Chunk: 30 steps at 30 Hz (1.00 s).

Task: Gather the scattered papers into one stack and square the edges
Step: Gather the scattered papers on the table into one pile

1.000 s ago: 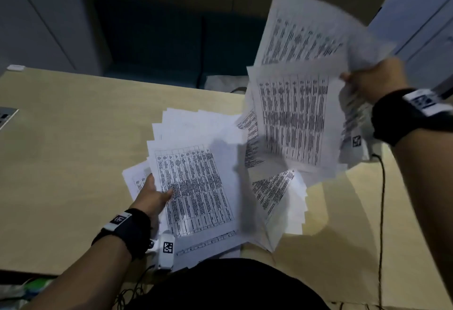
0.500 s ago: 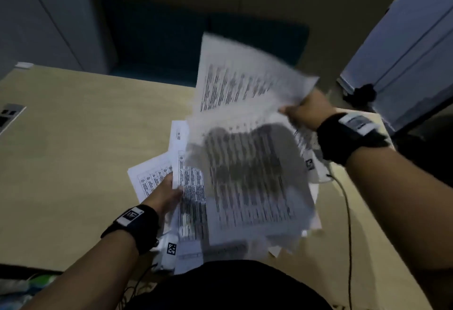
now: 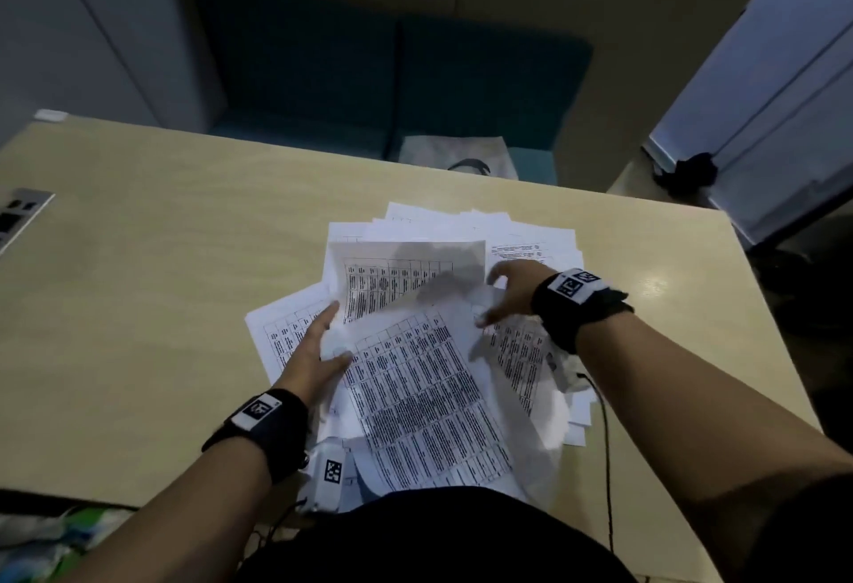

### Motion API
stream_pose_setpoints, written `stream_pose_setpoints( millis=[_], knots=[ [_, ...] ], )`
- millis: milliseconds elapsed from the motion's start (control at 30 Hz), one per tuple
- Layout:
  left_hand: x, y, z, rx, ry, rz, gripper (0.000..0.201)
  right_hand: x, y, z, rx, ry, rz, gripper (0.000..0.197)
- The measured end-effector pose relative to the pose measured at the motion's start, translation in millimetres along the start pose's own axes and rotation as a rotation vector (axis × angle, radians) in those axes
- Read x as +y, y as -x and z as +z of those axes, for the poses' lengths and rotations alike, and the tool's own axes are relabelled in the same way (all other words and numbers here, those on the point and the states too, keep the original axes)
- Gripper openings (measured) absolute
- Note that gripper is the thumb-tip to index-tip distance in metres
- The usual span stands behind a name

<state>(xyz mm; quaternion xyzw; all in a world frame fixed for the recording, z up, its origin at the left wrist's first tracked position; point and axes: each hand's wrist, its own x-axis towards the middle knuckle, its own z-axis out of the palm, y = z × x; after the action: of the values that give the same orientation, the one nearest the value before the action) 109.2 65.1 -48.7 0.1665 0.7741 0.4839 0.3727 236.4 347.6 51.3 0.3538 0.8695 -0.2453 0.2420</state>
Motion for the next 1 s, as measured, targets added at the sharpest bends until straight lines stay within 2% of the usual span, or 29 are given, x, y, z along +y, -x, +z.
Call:
stream_pose_setpoints(
  millis=[100, 233, 300, 400, 467, 500, 567, 633, 700, 767, 867, 933, 1000],
  knots=[
    [-3.6, -2.2, -0.3, 0.042, 0.001, 0.014, 0.077, 36.0, 11.1, -6.2, -0.067, 0.008, 0.112, 0.066],
    [-6.2, -5.7, 4.3, 0.115, 0.052, -0.010, 0.068, 79.7, 38.2, 11.2, -0.039, -0.557, 0.194, 0.063],
    [-10.2, -9.0, 6.7, 0.186, 0.117, -0.050, 0.065, 91.1, 51.1, 34.2, 0.016, -0.813, 0.221, 0.046],
    [-15.6, -9.4, 6.2, 0.168, 0.211, -0.155, 0.084, 94.2, 67.1, 70.9, 0.068, -1.062, 0.258, 0.022],
    [-19.4, -7.2, 4.4, 0.130, 0.167, -0.179, 0.078, 90.0, 71.6, 86.1, 0.114, -1.148, 0.257, 0.017],
    [-20.8, -7.0, 3.9, 0.124, 0.148, -0.167, 0.066, 88.5, 67.1, 90.6, 0.175, -1.126, 0.243, 0.016],
    [-19.5, -6.4, 4.8, 0.112, 0.096, -0.131, 0.044, 79.5, 54.9, 91.1, 0.293, -0.914, 0.199, 0.010],
    [-13.6, -7.5, 7.4, 0.106, 0.034, -0.095, 0.028, 59.2, 46.3, 85.0, 0.304, -0.806, 0.153, 0.008],
    [-8.1, -8.5, 8.6, 0.107, 0.006, -0.082, 0.021, 37.7, 36.7, 82.7, 0.212, -0.798, 0.060, 0.033],
    [-6.1, -8.6, 8.8, 0.088, 0.047, -0.078, 0.034, 19.4, 29.9, 84.0, 0.167, -0.626, 0.028, 0.057],
    [-3.8, -6.5, 9.9, 0.113, 0.174, -0.070, 0.057, 7.1, 16.0, 89.6, 0.282, -0.532, 0.100, 0.042],
    [-4.6, -5.8, 9.7, 0.104, 0.150, -0.085, 0.081, 2.7, 8.1, 90.1, 0.340, -0.585, 0.161, 0.034],
    [-5.6, -4.3, 9.0, 0.078, 0.083, -0.118, 0.091, -2.6, 3.1, 93.0, 0.328, -0.614, 0.170, 0.031]
  ],
)
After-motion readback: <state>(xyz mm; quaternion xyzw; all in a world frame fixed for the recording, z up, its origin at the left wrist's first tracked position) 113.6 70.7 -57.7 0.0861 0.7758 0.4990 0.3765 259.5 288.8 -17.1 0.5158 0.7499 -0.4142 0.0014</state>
